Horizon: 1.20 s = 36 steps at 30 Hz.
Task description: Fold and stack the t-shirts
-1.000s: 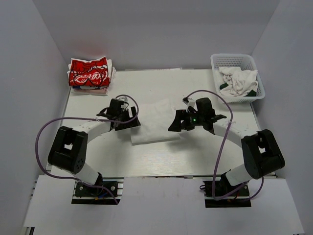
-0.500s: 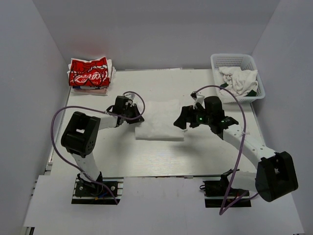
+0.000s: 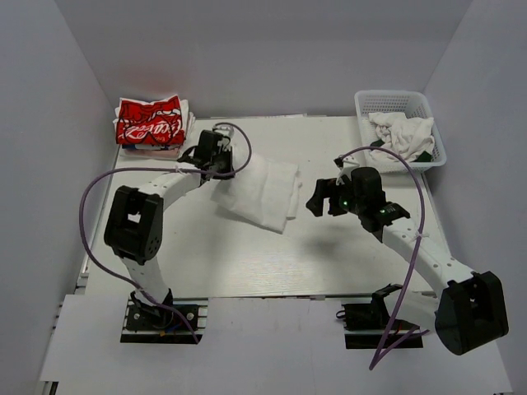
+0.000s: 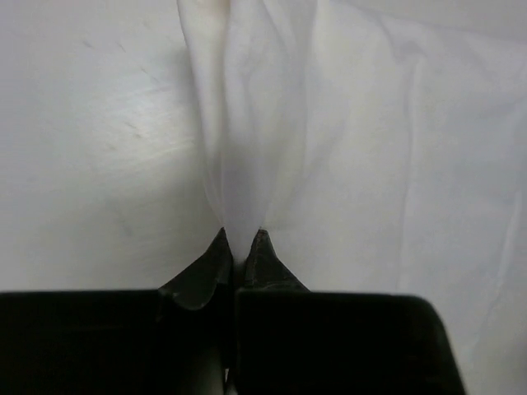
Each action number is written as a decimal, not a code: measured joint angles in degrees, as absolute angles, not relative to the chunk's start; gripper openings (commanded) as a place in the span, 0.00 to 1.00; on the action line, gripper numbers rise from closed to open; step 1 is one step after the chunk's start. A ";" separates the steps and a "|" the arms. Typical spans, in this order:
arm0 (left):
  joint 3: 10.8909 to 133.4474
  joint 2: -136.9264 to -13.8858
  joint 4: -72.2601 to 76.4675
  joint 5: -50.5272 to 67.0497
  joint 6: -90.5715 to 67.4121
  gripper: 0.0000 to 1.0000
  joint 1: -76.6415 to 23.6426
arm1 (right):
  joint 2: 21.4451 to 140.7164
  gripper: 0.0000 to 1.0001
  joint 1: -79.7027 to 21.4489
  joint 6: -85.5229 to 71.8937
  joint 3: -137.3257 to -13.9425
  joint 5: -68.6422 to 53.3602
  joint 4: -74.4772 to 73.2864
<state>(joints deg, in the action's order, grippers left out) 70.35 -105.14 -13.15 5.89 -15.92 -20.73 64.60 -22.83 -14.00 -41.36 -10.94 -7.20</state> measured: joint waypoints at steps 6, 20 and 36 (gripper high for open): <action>73.08 -95.70 -14.31 -7.97 -4.19 0.00 -19.57 | 64.53 0.90 -22.55 -13.28 -41.34 -6.70 -7.51; 82.35 -101.56 -4.45 -21.47 24.03 0.00 -13.65 | 65.60 0.90 -22.46 -13.04 -43.38 -3.11 -7.90; 124.22 -120.55 -20.99 -14.57 29.78 0.00 -3.73 | 79.94 0.90 -22.48 -13.08 -52.58 -5.13 -9.52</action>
